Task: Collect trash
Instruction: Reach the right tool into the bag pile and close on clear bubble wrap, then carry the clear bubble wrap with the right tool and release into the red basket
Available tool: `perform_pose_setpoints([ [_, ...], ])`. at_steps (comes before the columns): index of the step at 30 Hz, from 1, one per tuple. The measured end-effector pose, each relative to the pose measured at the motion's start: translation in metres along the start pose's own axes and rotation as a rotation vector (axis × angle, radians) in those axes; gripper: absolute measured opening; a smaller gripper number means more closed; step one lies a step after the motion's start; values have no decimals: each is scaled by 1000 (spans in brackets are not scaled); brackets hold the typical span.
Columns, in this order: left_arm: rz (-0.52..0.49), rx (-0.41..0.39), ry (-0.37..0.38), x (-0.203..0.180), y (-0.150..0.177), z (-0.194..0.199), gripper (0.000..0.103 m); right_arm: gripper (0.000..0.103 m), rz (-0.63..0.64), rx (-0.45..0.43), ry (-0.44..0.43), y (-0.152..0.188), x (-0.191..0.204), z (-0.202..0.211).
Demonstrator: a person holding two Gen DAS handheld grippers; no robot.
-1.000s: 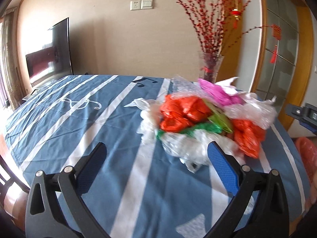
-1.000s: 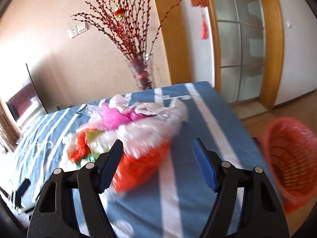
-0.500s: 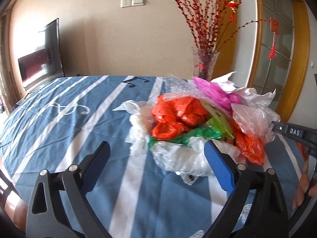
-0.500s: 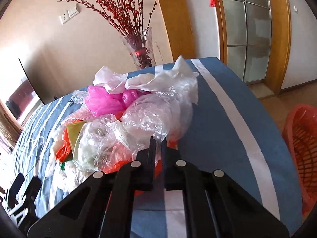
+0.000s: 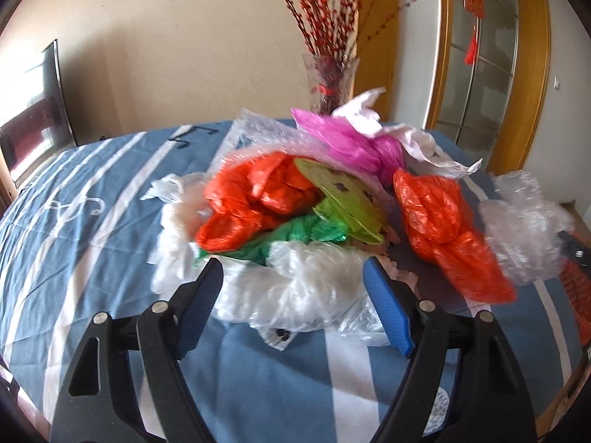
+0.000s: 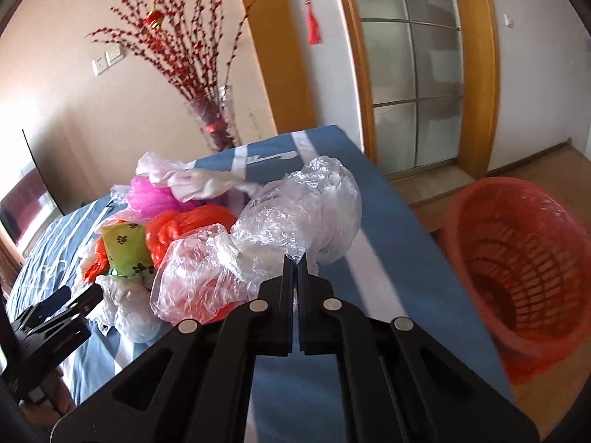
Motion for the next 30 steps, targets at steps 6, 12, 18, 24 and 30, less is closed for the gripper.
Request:
perform_pose_setpoints([
  [6,9,70,23,-4,7,-22,70,2,-3,-14,0,4,-11,9],
  [12,12,61,106,-10,7,-19,25,2,-12,-24,10,7,-21,18],
  [18,-8,28,137,-20,8,4,19,2,-34,-47,22,7,-37,30],
  [24,-21,-28,170,-37,6,35,18,2,-36,-85,58,8,-53,45],
  [30,-78,-78,222,-73,0,60,18,2,-67,-92,99,12,-82,53],
])
Point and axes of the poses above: each gripper's, at about its wrist camera, not at the fingertips, and z roughly against the way its jaws point, x to its left, y to its underside, the point moved 2 cm from there along -z, roughly the way its jaws point, and after that the axes turned 15 degrees about y, right-handed, at the moved point
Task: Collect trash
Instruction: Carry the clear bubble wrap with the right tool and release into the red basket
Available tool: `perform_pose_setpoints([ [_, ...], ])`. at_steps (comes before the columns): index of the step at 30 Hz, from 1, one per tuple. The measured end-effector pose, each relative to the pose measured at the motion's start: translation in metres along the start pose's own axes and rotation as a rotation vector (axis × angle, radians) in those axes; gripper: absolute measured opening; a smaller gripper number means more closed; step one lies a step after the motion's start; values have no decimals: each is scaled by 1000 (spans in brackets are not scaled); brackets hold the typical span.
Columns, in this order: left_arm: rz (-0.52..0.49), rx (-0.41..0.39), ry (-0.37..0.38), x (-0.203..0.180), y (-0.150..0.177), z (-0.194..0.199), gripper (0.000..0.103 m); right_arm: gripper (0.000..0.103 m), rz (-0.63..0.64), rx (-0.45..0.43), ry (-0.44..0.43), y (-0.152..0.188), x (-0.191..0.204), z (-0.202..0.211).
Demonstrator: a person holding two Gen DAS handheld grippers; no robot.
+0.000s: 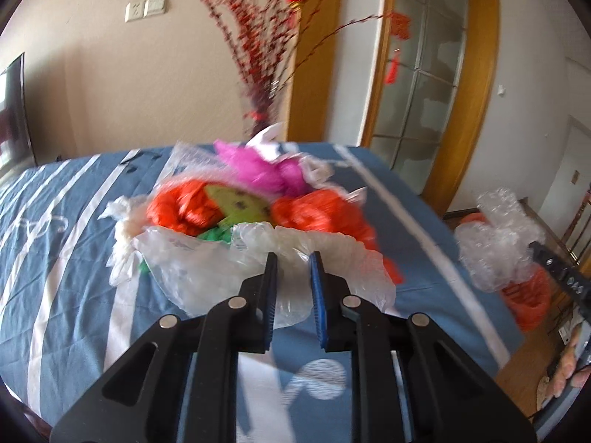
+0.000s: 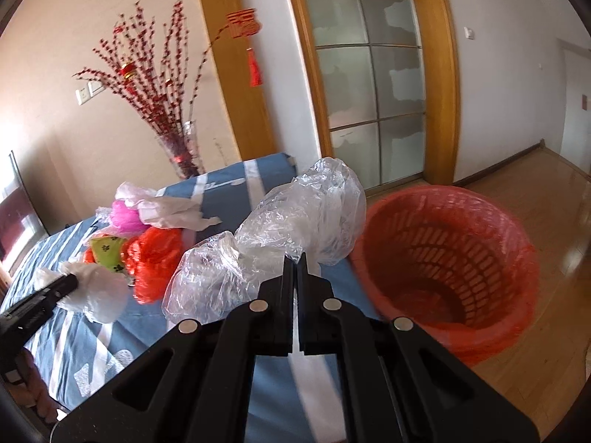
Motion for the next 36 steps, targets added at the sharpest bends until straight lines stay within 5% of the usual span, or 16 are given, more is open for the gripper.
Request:
perform_pose_setpoints([
  [14,-96,14,169,-98,-11,-33,18,2,-112,-6,143,5,-91,6],
  [23,-139,57,290,-161,-11,-75,18,2,-161,6,198,6,-126,-2],
  [36,-159,105,369,-213,-13,-126,18,2,-217,11,228,-2,-155,-22],
])
Point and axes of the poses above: each gripper's, at about its wrist camera, not at the fingertips, and z roughly against the way its jaws point, x to its left, y to its underside, the point moved 2 cm from there along -z, roughly the way its jaws point, and after that the axes turned 15 degrees about y, right-handed, at the moved point
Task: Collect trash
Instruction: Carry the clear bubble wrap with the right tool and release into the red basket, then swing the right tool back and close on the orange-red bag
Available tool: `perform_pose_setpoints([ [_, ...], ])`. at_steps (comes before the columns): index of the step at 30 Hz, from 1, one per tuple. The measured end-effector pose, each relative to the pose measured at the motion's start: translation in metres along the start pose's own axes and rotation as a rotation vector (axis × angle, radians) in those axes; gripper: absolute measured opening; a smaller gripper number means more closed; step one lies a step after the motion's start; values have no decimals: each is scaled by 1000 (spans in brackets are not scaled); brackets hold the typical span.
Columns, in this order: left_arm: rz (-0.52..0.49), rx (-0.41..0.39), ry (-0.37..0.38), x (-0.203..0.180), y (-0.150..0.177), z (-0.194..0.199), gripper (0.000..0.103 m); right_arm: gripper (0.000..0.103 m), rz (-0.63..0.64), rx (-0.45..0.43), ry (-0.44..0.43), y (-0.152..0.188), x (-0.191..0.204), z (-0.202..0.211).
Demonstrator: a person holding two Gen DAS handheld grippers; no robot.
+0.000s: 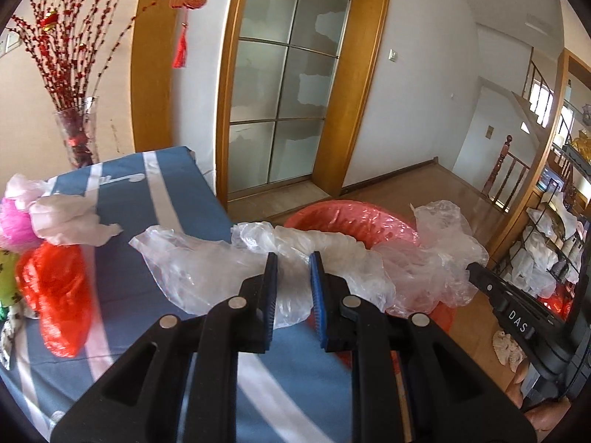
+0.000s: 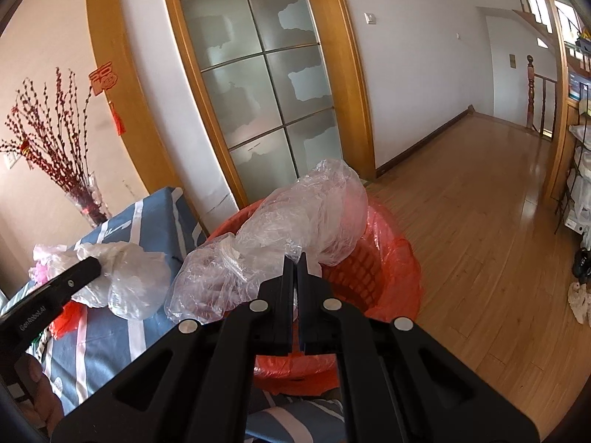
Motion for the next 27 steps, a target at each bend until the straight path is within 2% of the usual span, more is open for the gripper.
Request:
perform_pose_setpoints([
  [9,-12,29,34,-11,-1,-35,19,2,-18,0,18,-8,-10,-14],
  [15,18,82,36,-5,5,-59,28,6,-41,63,-15,-5,-16,-32],
  [17,31,92,40,-3,7,-62,35,11,-37,78,-7,-1,-16,-34],
  [18,32,95,40,-2,8,-63,37,18,-37,82,-6,1,-17,-35],
  [19,31,97,38,-1,9,-63,40,30,-38,86,-6,2,-17,-35],
  [21,30,98,29,2,12,-60,43,41,-39,80,0,4,-19,-33],
  [27,26,69,-35,16,17,-36,53,41,8,44,33,5,-12,-23],
])
Point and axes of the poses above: each gripper's, at about its wrist camera, not at the fingertips, and z roughly against the way its jaws point, x to its left, y to its underside, the point moved 2 cm from there along -z, roughly the way its jaws point, and after that the axes turned 15 degrees about y, right-handed, at the moved point
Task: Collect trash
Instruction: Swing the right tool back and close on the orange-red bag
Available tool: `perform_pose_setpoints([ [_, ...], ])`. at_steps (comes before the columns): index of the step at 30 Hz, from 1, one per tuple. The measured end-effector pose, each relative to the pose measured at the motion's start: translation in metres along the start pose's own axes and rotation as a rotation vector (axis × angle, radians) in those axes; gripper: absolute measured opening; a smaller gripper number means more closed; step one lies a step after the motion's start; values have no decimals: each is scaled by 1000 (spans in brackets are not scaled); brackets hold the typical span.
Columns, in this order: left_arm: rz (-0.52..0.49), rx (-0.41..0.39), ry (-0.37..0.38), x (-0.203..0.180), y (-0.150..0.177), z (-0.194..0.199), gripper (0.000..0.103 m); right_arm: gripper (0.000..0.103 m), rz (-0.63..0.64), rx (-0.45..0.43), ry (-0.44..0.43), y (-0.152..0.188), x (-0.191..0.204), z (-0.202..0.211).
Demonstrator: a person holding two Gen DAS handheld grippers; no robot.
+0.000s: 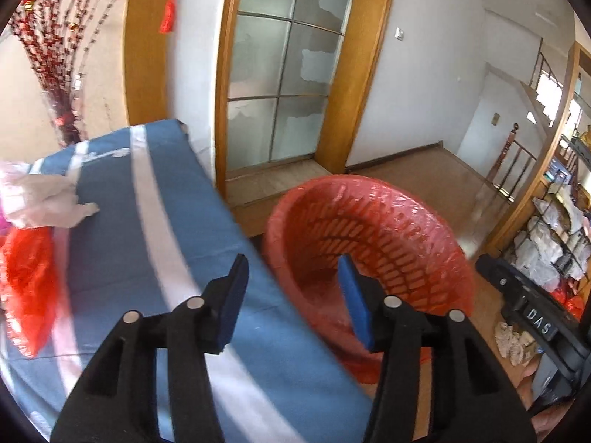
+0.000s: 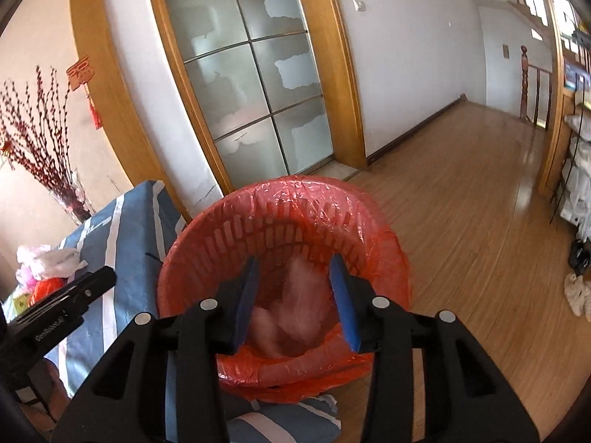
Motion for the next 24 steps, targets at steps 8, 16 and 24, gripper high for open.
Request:
perform_pose_setpoints([
  [8,-11,-46,-150,35,11,49,59,41,104,-23,-72,3,41,19],
  [16,29,-110,-313,88,31,114,64,41,218,-8,-223,15,108,38],
  [24,134,-146,-476,155,51,174,71,41,345,17,-384,35,190,64],
])
Point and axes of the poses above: each gripper's, at about its wrist camera, not at the fingertips, and z roughly against the way its jaws point, x to its left, y to its underside, the point moved 2 cm from there along -z, roughly the way its jaws point, and after that the axes turned 15 degrees about y, right-handed, at the moved point
